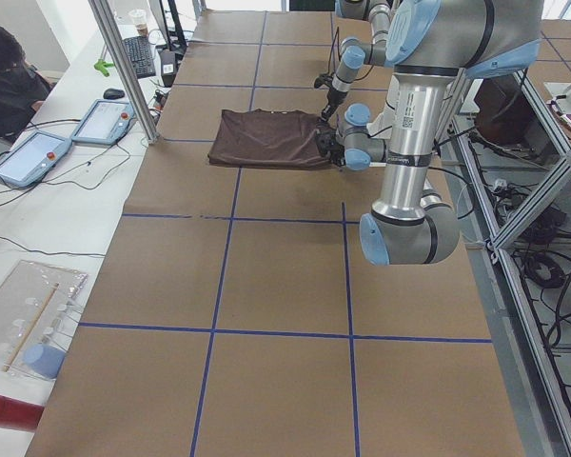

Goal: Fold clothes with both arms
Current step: 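Grasp the near edge of the shirt with both grippers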

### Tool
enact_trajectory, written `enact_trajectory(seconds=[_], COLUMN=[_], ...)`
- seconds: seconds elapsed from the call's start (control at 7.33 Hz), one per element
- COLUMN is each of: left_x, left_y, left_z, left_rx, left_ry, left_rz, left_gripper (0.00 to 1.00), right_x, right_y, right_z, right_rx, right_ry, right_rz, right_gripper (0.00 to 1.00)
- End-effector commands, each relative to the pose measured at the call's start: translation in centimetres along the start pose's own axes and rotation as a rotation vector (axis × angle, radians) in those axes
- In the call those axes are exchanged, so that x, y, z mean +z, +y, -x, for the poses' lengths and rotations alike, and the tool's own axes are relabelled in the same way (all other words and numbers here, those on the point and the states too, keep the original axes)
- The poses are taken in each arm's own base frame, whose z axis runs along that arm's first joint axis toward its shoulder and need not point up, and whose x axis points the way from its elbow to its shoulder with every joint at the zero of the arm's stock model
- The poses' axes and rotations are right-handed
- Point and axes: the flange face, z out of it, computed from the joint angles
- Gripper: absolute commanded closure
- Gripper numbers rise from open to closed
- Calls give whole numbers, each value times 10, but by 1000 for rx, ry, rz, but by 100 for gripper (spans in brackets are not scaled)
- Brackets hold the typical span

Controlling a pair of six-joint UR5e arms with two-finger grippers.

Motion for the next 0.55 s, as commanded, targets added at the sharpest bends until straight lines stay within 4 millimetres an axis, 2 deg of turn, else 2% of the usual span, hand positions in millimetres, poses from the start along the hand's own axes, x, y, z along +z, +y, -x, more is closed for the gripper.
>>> enact_trajectory(seconds=[0.0,0.14,0.27,0.41], left_x=[-43,-80,-122,-170], left_y=[1,7,10,12], left_z=[-18,-32,-44,-53], left_rx=[10,11,11,11], left_ry=[11,-3,-6,-9], left_rz=[9,51,70,75], left_gripper=[100,100,100,100], right_x=[-40,-72,-113,-158], right_y=[-11,-16,-25,-25], right_z=[13,15,14,5], right_rx=[15,16,23,18], right_ry=[-54,-62,-87,-78], right_rz=[23,29,46,97], right_gripper=[100,100,100,100])
